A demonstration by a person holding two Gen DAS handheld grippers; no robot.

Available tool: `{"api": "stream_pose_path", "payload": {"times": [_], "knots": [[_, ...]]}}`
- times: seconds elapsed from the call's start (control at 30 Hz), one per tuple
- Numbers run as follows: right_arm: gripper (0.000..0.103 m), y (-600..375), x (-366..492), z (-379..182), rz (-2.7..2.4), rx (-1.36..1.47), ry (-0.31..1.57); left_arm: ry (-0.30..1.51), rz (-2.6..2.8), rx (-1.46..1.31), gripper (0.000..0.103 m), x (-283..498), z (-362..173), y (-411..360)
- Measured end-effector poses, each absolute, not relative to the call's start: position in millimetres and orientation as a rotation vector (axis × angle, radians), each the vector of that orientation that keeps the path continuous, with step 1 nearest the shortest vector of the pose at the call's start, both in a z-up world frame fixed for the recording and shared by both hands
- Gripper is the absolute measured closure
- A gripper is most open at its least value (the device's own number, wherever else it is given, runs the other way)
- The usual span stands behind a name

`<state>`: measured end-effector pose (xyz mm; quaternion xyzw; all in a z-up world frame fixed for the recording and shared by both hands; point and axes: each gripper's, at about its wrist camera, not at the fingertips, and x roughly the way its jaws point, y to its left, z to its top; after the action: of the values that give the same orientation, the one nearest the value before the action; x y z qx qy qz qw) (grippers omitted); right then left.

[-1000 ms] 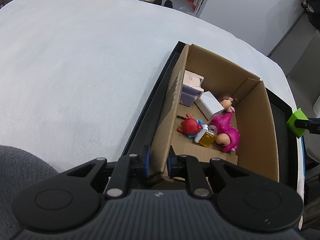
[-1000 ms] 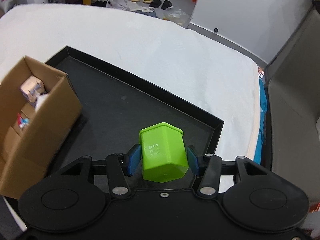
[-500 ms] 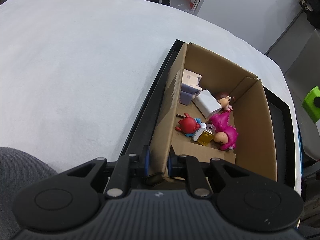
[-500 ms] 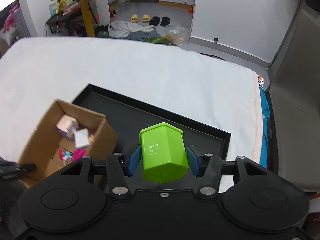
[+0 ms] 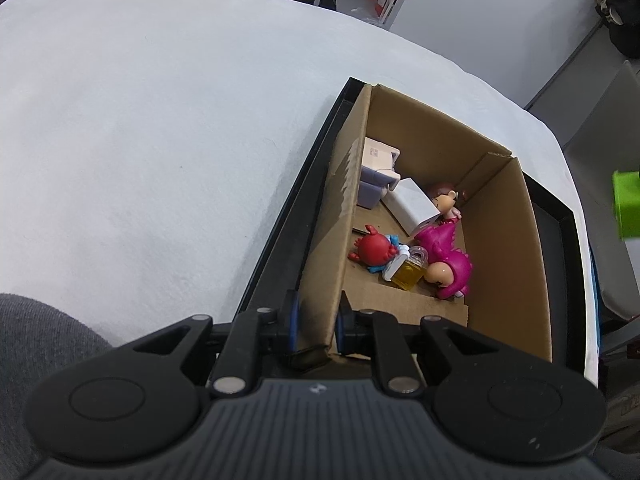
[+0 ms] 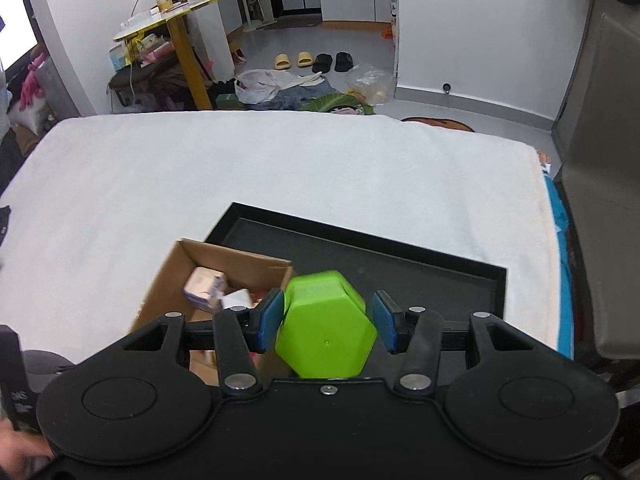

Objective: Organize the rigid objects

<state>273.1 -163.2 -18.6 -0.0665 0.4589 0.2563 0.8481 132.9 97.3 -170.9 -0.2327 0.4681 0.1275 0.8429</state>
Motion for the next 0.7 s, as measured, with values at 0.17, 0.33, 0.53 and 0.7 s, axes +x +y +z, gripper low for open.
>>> {"api": "stream_pose_path", "payload": {"times": [0.17,0.33,0.53,0.7], "knots": [[0.081,-147.9,266.5,-21.0,0.578,-0.083,0.997,0.988,0.260,-0.502,0.086,131.6,-171.4,100.2],[0.090,-141.6,263.4,-29.2,0.594,-0.031,1.013,0.987,0.257,-0.510,0.086,131.6,-171.6,101.9],[0.089,-172.5,259.9,-45.8,0.548,0.054,1.050,0.984,0.257,-0.518,0.086,132.0,-172.6,102.7],[0.087,-182.2,255.4,-65.0,0.508,0.061,1.096,0.981,0.260,-0.523,0.086,131.0,-172.7,103.3]]}}
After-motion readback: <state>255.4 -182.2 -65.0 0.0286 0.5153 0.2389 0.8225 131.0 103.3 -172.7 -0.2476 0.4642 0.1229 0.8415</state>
